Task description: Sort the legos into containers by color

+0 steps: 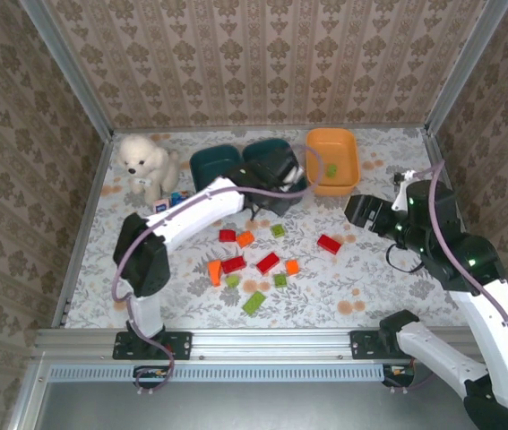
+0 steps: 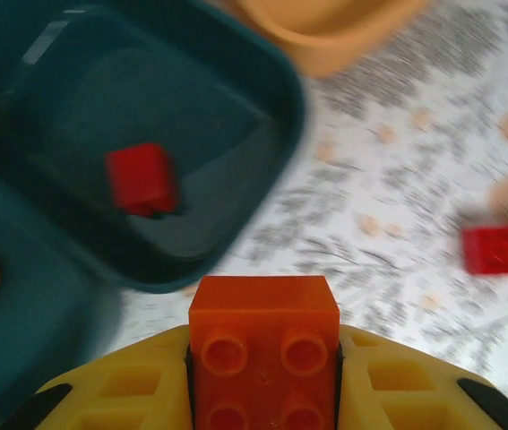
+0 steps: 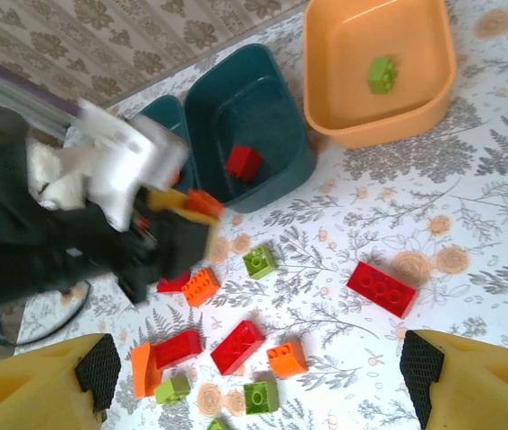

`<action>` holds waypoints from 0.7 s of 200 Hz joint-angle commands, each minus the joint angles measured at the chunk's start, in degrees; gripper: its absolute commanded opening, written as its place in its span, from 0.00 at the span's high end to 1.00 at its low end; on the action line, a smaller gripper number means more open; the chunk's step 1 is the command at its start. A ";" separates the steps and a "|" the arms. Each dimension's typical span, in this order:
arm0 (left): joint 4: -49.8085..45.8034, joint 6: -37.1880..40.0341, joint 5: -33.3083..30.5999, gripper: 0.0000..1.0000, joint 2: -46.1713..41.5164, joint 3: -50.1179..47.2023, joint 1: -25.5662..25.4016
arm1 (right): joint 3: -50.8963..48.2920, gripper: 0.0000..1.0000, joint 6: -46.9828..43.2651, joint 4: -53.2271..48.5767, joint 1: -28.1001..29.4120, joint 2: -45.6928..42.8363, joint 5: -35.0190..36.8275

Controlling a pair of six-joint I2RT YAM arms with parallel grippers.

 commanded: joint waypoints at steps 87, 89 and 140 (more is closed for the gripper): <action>-8.95 -1.71 -4.42 0.71 8.69 -2.09 17.42 | 0.30 0.17 -0.99 5.69 -0.16 12.94 -13.65; -8.98 -1.63 -4.49 0.71 8.98 -1.97 17.58 | 0.27 0.17 -0.98 5.74 -0.15 13.02 -13.76; -9.69 -1.27 -5.21 0.71 15.11 2.12 19.42 | -0.03 0.17 -0.83 6.53 -0.17 13.95 -14.64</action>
